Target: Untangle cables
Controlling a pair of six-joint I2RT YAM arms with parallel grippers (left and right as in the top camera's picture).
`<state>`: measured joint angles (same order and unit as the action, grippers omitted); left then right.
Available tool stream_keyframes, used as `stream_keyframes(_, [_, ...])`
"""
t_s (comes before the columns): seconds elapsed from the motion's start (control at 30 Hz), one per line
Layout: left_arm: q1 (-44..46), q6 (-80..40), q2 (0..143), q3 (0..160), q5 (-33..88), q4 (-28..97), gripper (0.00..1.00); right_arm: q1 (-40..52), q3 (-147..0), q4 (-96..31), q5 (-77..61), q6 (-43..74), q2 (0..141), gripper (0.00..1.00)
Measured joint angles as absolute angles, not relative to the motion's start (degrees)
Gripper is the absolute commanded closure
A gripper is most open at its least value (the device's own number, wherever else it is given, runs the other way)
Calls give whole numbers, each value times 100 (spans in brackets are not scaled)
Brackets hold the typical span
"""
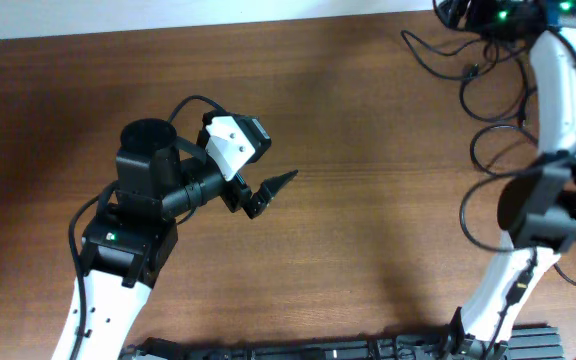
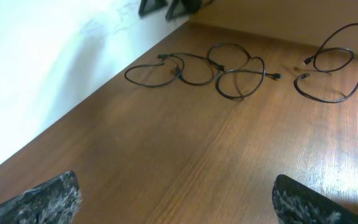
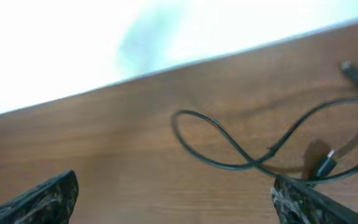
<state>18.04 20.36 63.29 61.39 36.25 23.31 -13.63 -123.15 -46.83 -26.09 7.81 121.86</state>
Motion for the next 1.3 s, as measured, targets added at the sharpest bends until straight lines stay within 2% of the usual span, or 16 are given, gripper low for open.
stream_keyframes(0.37, [1804,2036,6329,6139,3625,2331,1,-1253,-12326,-6049,-2552,-21,10331,1])
stream_keyframes(0.7, [1804,2036,6329,6139,3627,2333,1,-598,-12342,-8005,-2235,-851,10119,1])
stream_keyframes(1.3, [1804,2036,6329,6139,3625,2333,1,-353,-12342,-8079,-2231,-950,10121,1])
